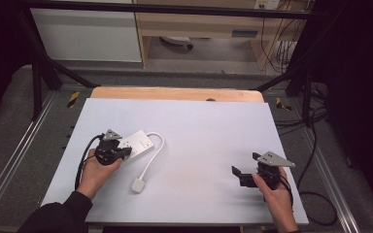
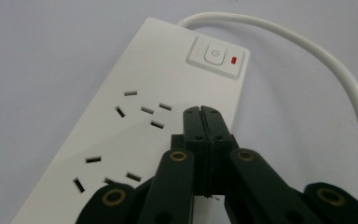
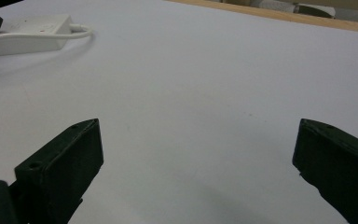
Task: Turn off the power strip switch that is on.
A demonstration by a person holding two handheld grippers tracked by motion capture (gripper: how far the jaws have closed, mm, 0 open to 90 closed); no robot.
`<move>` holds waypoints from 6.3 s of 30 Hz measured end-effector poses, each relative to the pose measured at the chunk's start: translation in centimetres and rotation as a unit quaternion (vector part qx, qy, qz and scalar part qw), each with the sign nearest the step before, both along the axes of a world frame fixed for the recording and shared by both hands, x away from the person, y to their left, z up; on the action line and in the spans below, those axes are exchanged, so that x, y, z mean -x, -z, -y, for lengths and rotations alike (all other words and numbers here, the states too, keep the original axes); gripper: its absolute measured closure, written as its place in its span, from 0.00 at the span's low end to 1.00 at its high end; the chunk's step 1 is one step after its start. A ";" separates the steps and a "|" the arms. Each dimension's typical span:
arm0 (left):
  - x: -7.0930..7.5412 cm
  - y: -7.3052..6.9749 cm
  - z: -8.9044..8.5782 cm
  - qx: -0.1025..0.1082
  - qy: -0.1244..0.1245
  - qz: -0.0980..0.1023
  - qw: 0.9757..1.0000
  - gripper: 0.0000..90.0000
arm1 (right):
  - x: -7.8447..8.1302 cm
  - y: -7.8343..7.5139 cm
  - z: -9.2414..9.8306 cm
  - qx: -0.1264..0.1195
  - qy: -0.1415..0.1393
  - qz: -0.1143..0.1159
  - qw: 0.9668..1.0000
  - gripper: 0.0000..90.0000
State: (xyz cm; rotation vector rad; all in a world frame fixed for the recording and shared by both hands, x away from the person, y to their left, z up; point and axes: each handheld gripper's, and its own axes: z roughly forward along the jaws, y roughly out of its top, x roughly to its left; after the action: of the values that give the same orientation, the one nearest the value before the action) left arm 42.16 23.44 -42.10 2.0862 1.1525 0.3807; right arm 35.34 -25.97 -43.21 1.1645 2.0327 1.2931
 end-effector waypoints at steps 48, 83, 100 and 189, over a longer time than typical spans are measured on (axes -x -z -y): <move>-0.2 0.5 -0.8 0.016 -0.007 -0.004 1.000 1.00 | -0.1 0.1 -0.1 0.005 -0.004 0.000 1.000 0.02; -0.3 -0.1 0.3 0.038 0.009 0.009 0.999 1.00 | 0.0 0.1 -0.1 0.003 -0.004 -0.001 1.000 0.02; -0.4 -0.7 0.7 0.042 0.014 0.022 0.999 0.99 | 0.0 0.1 -0.1 0.003 -0.004 -0.002 1.000 0.02; 0.7 -4.2 1.0 0.130 -0.025 0.130 0.983 0.07 | 0.0 0.1 -0.1 0.001 -0.010 -0.001 1.000 0.02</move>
State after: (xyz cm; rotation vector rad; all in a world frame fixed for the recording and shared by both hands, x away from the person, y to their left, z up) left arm 41.50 22.46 -37.93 1.7263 1.0391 0.4838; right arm 35.35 -25.85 -43.27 1.1489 2.0509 1.2997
